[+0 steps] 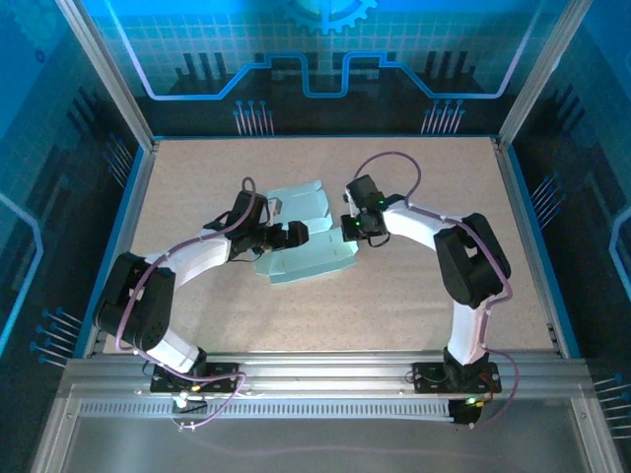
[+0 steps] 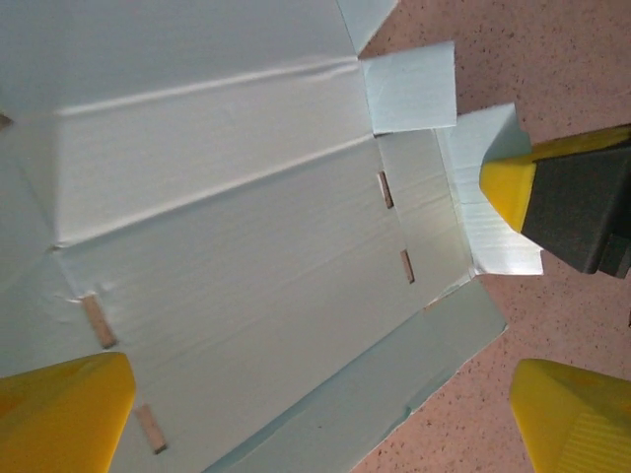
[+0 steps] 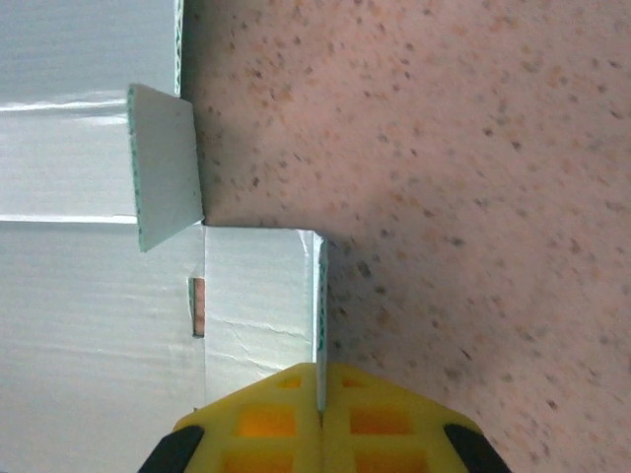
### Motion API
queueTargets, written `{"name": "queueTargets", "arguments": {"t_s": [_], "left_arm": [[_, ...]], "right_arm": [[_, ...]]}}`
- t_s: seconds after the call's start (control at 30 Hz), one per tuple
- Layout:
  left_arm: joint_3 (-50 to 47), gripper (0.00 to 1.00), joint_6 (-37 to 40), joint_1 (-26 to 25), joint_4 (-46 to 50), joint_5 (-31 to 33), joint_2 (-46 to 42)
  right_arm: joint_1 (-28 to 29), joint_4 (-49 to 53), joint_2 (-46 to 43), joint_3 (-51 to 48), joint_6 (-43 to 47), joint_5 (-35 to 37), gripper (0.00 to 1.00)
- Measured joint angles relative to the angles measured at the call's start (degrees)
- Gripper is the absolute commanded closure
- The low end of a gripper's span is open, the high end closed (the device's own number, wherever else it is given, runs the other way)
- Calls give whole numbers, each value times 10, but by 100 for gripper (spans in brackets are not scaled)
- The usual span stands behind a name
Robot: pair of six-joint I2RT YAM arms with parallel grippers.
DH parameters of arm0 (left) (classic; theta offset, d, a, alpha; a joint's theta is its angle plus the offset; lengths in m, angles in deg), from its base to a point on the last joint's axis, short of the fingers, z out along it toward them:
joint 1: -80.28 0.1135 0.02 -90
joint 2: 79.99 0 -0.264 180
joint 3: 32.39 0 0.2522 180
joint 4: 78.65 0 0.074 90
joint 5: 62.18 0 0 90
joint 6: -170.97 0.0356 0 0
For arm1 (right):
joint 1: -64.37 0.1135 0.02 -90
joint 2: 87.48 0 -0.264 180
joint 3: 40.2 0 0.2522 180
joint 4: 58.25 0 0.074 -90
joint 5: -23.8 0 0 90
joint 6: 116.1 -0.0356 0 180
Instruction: Fold the paper box
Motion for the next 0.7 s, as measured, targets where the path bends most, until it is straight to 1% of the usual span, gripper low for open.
{"name": "queueTargets", "arguments": {"t_s": [0.33, 0.5, 0.7], "left_arm": [[1, 1, 1, 0, 25, 10, -7], [6, 1, 3, 0, 32, 19, -7], [5, 1, 5, 0, 41, 36, -7]], "right_arm": [[-63, 5, -91, -110, 80, -19, 100], [-85, 10, -115, -127, 101, -37, 100], [-88, 9, -116, -127, 111, -58, 99]]}}
